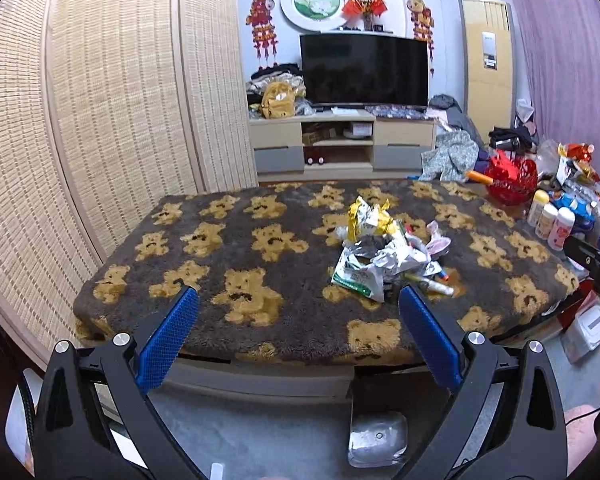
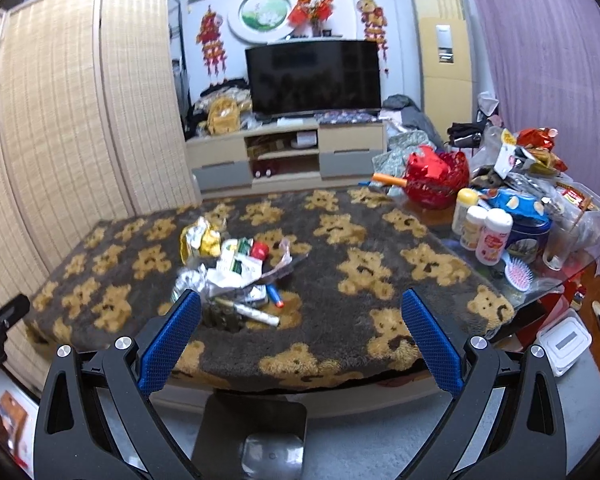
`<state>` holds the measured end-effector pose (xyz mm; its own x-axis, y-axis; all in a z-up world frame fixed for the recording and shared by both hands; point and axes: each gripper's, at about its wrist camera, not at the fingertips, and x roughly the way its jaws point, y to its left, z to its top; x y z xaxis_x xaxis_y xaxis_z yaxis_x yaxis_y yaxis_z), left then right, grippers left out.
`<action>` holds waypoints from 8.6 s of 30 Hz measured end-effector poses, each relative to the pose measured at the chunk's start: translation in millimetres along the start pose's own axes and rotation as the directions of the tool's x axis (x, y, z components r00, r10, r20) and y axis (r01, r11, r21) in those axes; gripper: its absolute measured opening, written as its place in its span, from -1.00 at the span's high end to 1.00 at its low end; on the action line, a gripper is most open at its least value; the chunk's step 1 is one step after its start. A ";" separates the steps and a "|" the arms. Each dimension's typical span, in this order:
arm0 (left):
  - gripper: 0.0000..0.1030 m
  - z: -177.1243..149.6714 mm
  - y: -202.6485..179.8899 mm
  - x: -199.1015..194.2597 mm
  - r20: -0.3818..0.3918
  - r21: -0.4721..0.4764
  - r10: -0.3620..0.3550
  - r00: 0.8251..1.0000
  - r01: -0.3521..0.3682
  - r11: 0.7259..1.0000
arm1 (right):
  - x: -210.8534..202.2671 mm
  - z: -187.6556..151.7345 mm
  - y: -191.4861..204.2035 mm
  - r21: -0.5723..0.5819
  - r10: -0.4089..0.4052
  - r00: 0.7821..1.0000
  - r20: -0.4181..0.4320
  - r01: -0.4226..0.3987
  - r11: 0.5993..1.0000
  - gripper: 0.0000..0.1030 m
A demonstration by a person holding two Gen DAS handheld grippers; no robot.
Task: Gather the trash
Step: 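Reach the left tool to the crumpled white plastic bag and close on it, then lift the white plastic bag with the left tool and carry it over the black bin, then open the left tool to drop the white bag into the bin, then grasp the clear plastic bag with the left tool while the right tool grasps a white wrapper, then carry the clear bag with the left tool and the white wrapper with the right tool over the bin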
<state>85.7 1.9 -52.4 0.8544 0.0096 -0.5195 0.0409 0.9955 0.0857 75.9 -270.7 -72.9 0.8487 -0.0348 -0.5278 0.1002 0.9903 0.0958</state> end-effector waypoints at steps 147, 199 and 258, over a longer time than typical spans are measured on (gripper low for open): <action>-0.84 -193.0 -60.1 145.8 -0.574 -0.131 -0.377 0.727 0.372 0.919 | 124.1 -164.2 13.6 0.016 0.137 0.866 -0.482 -0.148 0.989 -0.84; -0.61 32.2 -32.1 248.8 -0.253 -0.121 -0.337 0.907 0.316 0.941 | 214.0 13.6 63.1 -0.023 0.280 0.938 -0.205 -0.291 0.957 0.07; 0.93 -54.8 -58.5 63.1 -0.265 -0.020 -0.454 0.851 0.466 0.885 | 23.3 -70.3 2.4 0.067 0.204 0.970 -0.131 -0.196 0.978 0.89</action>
<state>108.8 -50.5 -136.9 0.5710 -0.4189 -0.7061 0.4243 0.8868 -0.1830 59.4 -259.7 -144.2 0.7755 0.1854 -0.6035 -0.0334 0.9666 0.2541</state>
